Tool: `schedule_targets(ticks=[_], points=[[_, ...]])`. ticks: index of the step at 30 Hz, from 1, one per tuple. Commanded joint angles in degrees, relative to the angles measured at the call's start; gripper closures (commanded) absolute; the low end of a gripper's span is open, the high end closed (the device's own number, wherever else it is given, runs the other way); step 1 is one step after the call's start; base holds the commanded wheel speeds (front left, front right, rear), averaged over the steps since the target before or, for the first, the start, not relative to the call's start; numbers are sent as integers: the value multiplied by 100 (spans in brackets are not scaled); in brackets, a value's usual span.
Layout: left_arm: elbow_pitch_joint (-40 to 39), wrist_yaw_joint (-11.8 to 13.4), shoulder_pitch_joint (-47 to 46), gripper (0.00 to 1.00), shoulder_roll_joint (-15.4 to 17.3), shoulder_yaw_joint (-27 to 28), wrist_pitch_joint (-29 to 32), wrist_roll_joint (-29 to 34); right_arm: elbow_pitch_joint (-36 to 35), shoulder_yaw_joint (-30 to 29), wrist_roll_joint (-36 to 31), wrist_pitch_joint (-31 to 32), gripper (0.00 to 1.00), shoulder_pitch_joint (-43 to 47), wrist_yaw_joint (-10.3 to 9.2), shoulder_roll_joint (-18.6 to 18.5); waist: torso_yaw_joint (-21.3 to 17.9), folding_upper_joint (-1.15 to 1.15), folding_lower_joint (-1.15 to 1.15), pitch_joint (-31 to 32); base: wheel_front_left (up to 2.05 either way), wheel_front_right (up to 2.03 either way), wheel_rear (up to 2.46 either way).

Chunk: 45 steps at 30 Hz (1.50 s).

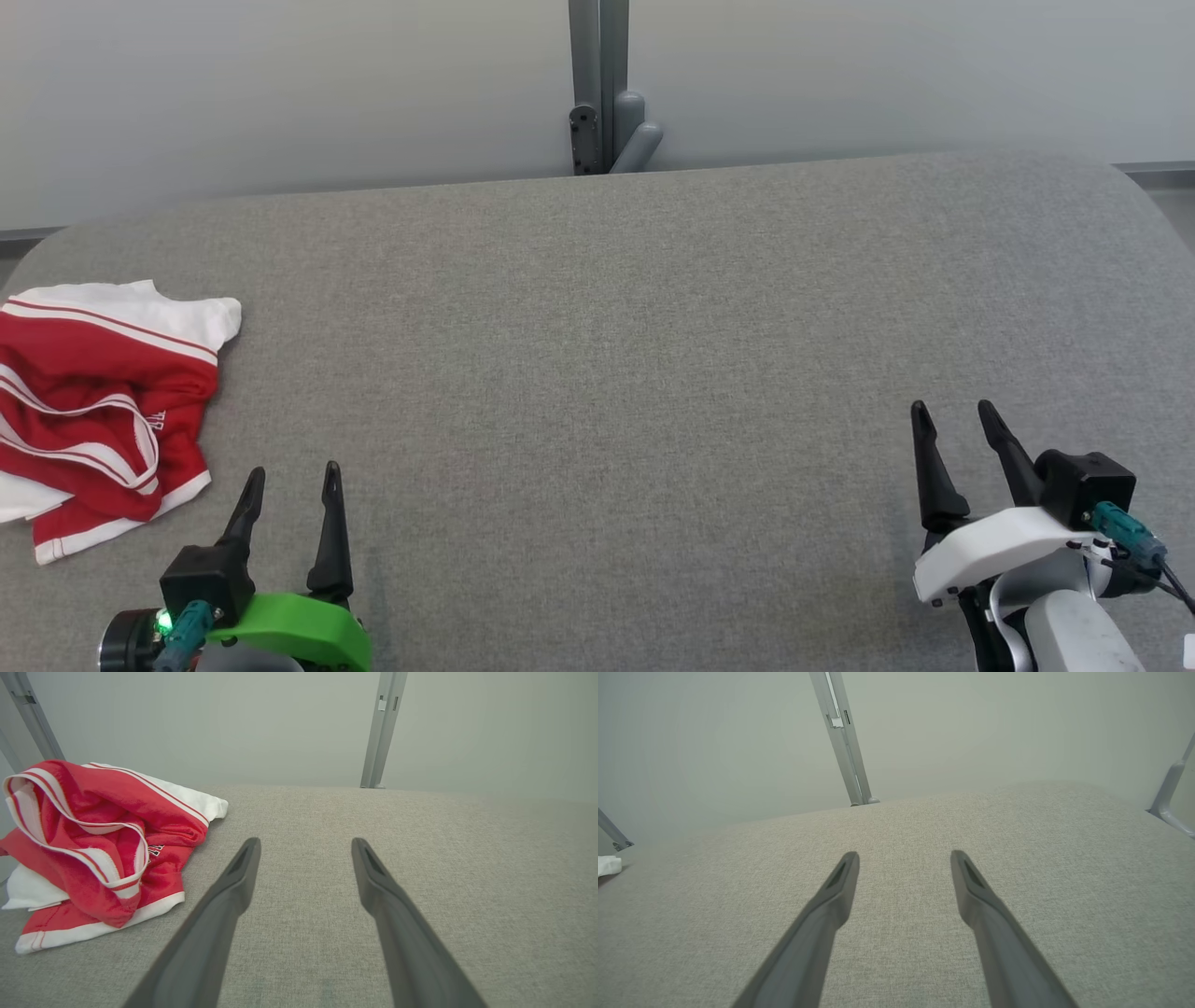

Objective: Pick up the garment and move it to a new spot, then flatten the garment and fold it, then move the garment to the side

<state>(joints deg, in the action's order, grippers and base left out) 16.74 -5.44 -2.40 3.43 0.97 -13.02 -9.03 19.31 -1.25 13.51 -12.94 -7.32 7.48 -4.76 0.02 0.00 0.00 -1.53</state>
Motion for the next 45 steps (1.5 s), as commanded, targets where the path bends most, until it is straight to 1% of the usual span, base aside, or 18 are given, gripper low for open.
schedule_targets(ticks=[1, 18, 23, 27, 29, 33, 37, 41, 44, 45], points=[[-41, 39, 60, 0, 52, -9, -45, 117, -26, 8, -94, -54, 0, 13, 2, -14, 2, 0, 0, -2, 0, 0, 0], [10, 46, 101, 0, 19, 61, -235, 794, 57, 135, -741, -245, 0, -21, 1, -26, 6, 0, 0, -23, 0, 0, 0], [44, 29, 80, 0, 5, 91, -220, 747, 32, 138, -723, -230, 0, 17, 1, -31, 67, 0, 0, -31, 0, 0, 0], [55, 38, 74, 0, -7, 111, -215, 710, 57, 184, -706, -230, 0, 45, 1, -44, 243, 0, 0, -47, 0, 0, 0], [64, 49, 81, 0, -15, 121, -215, 697, 57, 243, -707, -229, 0, 59, 1, -36, 395, 0, 0, -49, 0, 0, 0], [104, 69, 89, 0, -24, 114, -215, 677, 85, 385, -680, -229, 0, 78, 1, -45, 892, 0, 0, -52, 0, 0, 0], [210, 103, 102, 0, -34, 141, -215, 640, 103, 479, -647, -229, 0, 106, 1, -23, 1625, 0, 0, -64, 0, 0, 0], [297, 114, 248, 0, -38, 229, -215, 622, 184, 754, -613, -229, 0, 60, 1, -3, 2330, 0, 0, -47, 0, 0, 0], [345, 85, 298, 0, -38, 347, -215, 567, 283, 949, -530, -229, 0, -10, 1, -4, 2740, 0, 0, -21, 0, 0, 0], [345, 85, 298, 0, -38, 347, -215, 567, 283, 949, -530, -229, 0, -10, 1, -4, 2740, 0, 0, -21, 0, 0, 0]])
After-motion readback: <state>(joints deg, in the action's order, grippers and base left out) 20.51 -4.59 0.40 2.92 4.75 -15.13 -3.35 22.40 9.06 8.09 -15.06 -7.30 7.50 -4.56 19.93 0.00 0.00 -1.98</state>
